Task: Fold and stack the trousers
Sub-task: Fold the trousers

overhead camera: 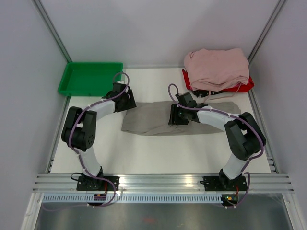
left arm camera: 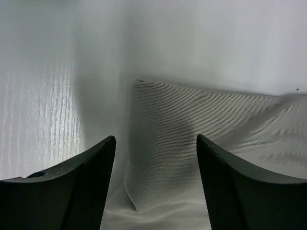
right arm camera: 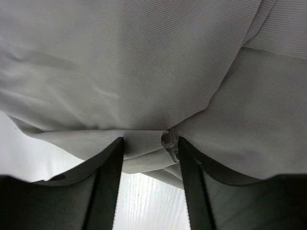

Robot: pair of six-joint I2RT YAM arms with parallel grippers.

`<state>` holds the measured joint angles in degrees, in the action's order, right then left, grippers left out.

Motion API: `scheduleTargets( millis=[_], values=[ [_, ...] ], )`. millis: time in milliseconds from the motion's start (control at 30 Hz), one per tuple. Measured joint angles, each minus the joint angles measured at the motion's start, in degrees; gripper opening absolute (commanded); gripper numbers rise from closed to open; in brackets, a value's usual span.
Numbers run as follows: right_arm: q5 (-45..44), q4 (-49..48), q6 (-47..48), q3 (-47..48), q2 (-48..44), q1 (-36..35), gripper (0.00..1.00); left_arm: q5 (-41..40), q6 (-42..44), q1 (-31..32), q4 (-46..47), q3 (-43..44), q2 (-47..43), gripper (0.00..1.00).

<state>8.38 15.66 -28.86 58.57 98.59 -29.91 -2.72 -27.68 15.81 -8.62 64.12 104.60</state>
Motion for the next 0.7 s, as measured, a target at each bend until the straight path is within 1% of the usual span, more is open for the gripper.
scheduleTargets(
  millis=[67, 100, 167, 200, 267, 300, 333, 400, 467, 500, 600, 700],
  values=[
    [-0.57, 0.22, -0.15, -0.02, 0.07, 0.0, 0.45, -0.61, 0.66, 0.0, 0.35, 0.0, 1.01, 0.73],
    [-0.81, 0.24, -0.33, -0.02, 0.07, 0.0, 0.39, -0.92, 0.9, 0.0, 0.55, 0.0, 1.62, 0.72],
    [-1.01, 0.24, -0.44, -0.02, 0.07, 0.0, 0.33, -1.7, 1.33, 0.0, 1.05, 0.04, 2.64, 0.69],
    [-1.03, 0.28, -0.63, -0.02, 0.07, -0.04, 0.25, -1.75, 1.42, 0.0, 1.55, 0.24, 2.73, 0.67],
    [-1.25, 0.52, -0.87, -0.02, 0.07, -0.11, 0.18, -1.79, 1.49, 0.0, 1.92, 0.35, 3.17, 0.61],
    [-1.29, 0.74, -1.03, -0.02, 0.0, -0.15, 0.12, -1.79, 1.53, 0.0, 2.16, 0.48, 3.37, 0.59],
    [-1.33, 1.14, -1.18, -0.02, -0.11, -0.24, 0.08, -1.77, 1.55, 0.0, 2.4, 0.61, 3.58, 0.53],
    [-1.38, 2.05, -1.31, -0.02, -0.68, -0.26, 0.02, -1.73, 1.57, 0.0, 2.78, 0.92, 4.04, 0.48],
    [-1.4, 3.02, -1.33, -0.02, -1.66, -0.26, 0.0, -1.7, 1.62, 0.0, 2.99, 1.49, 4.63, 0.46],
    [-1.42, 3.48, -1.36, -0.07, -2.36, -0.28, 0.0, -1.73, 1.62, 0.0, 3.02, 1.86, 4.98, 0.42],
    [-1.9, 4.94, -1.31, -0.52, -5.16, -0.35, 0.01, -1.86, 1.57, 0.0, 3.13, 2.6, 5.66, 0.4],
    [-2.99, 7.06, -1.07, -1.46, -8.07, -0.37, 0.0, -2.25, 1.6, 0.0, 3.17, 2.73, 5.84, 0.4]
  ],
)
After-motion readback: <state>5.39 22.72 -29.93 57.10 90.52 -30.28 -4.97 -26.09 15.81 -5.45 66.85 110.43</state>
